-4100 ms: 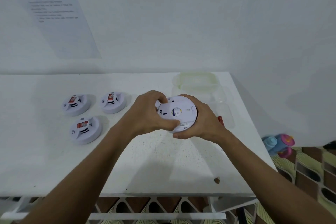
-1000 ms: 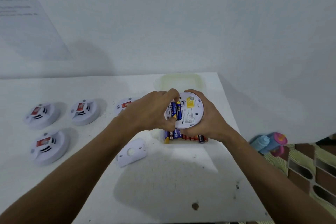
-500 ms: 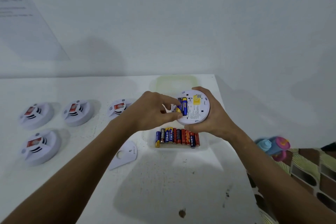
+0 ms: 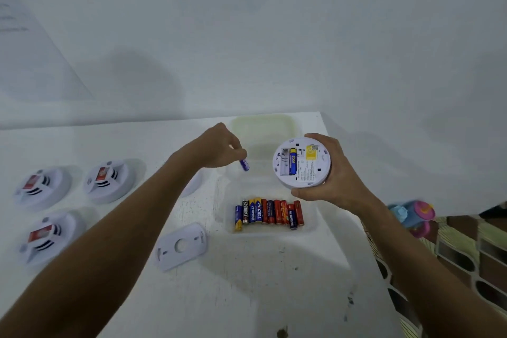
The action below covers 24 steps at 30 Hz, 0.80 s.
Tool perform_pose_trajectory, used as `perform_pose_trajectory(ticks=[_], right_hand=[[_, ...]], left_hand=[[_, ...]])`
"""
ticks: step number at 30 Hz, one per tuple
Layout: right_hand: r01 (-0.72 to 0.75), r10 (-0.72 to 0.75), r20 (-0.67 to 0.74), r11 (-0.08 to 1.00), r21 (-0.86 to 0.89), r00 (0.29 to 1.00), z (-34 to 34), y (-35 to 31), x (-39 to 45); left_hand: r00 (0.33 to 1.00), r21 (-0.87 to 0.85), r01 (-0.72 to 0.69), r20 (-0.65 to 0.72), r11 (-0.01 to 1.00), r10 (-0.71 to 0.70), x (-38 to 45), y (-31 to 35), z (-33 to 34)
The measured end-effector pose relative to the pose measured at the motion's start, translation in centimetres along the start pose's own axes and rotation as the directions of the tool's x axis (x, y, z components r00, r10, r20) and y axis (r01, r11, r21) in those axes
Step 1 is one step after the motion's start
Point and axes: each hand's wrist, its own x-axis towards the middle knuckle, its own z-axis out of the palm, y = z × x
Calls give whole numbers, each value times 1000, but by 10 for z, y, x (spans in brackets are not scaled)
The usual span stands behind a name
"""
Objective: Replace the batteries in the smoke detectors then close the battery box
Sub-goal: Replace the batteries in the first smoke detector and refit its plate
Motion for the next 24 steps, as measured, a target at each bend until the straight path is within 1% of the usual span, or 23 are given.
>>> perform_pose_trajectory(ticks=[4,7,11,16,21,23,24], right_hand=[[-23,23,8,1000,-6,1000,1,3,2],[-34,34,21,999,0,999,5,4,4],[-30,29,18,1000,10,999,9,4,5],[-28,28,23,1000,4,999,10,7,6],[-29,28,26,1000,12,999,9,4,7],[-34,33,34,999,27,999,9,2,8],[-33,31,42,999,34,999,9,1,8]], left_hand=[[996,231,54,59,972,-70,18,-7,12],[989,273,67,112,960,-101,23,-5,18],[991,302,53,102,952,-88,25,-5,27],[999,246,26,23,969,-32,18,-6,25],[996,155,-11,-87,988,24,0,1,14],[989,99,-59,-130,993,72,-9,9,7],[980,53,-109,-159,993,116,-14,14,4]])
